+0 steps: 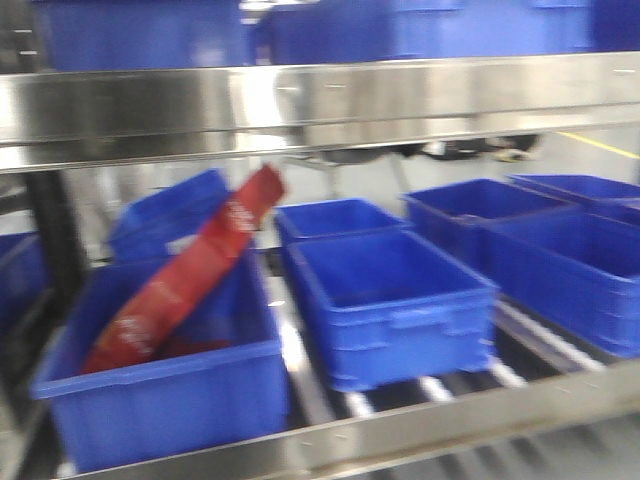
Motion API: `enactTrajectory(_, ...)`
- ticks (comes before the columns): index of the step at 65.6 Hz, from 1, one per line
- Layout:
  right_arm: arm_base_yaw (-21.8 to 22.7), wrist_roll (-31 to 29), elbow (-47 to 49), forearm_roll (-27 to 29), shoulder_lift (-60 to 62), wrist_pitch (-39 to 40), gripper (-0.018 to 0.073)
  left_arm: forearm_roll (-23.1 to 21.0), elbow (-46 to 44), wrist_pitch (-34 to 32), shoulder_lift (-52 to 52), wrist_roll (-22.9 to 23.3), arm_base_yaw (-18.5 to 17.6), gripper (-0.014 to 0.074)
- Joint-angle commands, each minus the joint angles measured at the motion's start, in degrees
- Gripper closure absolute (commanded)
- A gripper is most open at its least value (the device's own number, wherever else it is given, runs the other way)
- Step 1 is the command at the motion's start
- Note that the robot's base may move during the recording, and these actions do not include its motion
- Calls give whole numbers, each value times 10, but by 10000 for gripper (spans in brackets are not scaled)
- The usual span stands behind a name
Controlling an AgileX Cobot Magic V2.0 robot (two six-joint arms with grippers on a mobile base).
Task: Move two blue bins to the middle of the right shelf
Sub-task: 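Turn the base toward the blue-bin shelf rack, then drive the base up to the shelf front holding the teal bin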
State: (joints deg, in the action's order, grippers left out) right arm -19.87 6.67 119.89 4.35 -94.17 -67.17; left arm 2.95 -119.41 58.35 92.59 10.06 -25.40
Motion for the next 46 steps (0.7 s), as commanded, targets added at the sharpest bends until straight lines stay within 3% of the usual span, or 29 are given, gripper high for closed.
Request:
enactTrajectory(1,-4,-11,7,21,6,38,712,-23,-12,-88,-13,-4,-5,707)
enactTrajectory(46,-4,-11,7,21,6,38,712,-23,-12,-88,-13,-4,-5,707)
